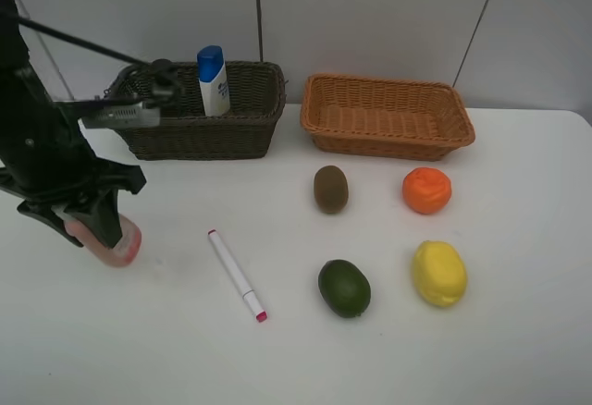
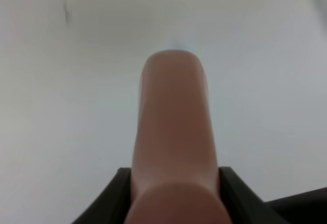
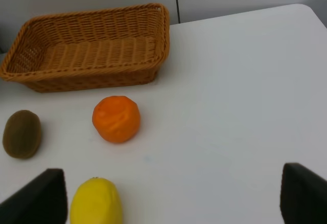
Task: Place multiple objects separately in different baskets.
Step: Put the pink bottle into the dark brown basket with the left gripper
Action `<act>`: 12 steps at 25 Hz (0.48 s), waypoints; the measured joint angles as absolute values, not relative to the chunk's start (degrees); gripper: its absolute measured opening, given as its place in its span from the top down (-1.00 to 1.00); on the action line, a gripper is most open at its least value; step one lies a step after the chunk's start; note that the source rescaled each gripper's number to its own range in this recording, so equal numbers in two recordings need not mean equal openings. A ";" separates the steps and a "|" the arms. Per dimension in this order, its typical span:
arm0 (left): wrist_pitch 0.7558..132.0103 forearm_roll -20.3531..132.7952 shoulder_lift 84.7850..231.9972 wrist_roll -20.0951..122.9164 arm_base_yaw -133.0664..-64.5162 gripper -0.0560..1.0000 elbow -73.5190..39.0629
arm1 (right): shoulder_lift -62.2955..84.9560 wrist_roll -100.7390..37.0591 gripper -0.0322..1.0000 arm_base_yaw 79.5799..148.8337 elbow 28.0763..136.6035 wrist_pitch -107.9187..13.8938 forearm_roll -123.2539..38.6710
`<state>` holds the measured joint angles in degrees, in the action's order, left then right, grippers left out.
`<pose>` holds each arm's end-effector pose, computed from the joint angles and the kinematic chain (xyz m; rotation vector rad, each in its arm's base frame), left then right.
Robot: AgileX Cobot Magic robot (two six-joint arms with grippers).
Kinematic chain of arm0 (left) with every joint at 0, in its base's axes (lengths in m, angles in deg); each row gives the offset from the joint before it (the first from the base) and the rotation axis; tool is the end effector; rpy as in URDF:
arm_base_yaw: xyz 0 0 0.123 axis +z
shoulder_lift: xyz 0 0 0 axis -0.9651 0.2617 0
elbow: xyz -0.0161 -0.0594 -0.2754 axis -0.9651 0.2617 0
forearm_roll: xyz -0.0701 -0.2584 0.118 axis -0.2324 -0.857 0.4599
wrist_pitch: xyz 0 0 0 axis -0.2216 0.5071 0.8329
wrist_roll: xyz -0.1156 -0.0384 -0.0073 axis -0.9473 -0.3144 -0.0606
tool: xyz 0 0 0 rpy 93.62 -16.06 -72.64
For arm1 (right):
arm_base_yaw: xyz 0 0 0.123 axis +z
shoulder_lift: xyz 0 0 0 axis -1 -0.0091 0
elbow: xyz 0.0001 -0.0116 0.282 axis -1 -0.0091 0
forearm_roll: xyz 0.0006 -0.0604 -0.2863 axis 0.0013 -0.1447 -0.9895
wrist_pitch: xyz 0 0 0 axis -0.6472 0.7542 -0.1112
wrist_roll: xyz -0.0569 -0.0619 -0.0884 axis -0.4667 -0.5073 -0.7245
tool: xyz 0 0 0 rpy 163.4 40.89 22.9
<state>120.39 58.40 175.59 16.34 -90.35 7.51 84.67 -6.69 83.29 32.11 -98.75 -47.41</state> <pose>0.2890 -0.1012 0.1498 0.2348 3.1176 -0.2682 0.0586 -0.0011 0.2906 0.1462 2.0149 0.0145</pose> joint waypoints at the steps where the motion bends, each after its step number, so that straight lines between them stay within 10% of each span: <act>1: 121.33 58.30 174.17 16.16 -90.35 0.37 4.06 | 84.67 -6.69 -0.93 83.29 32.11 -98.75 -47.41; 12: 130.34 59.77 189.97 12.49 -88.28 0.37 -38.92 | 84.67 -6.69 -0.93 83.29 32.11 -98.75 -47.41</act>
<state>130.34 59.77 189.97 12.49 -88.28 -38.92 84.67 -6.69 83.29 32.11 -98.75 -47.41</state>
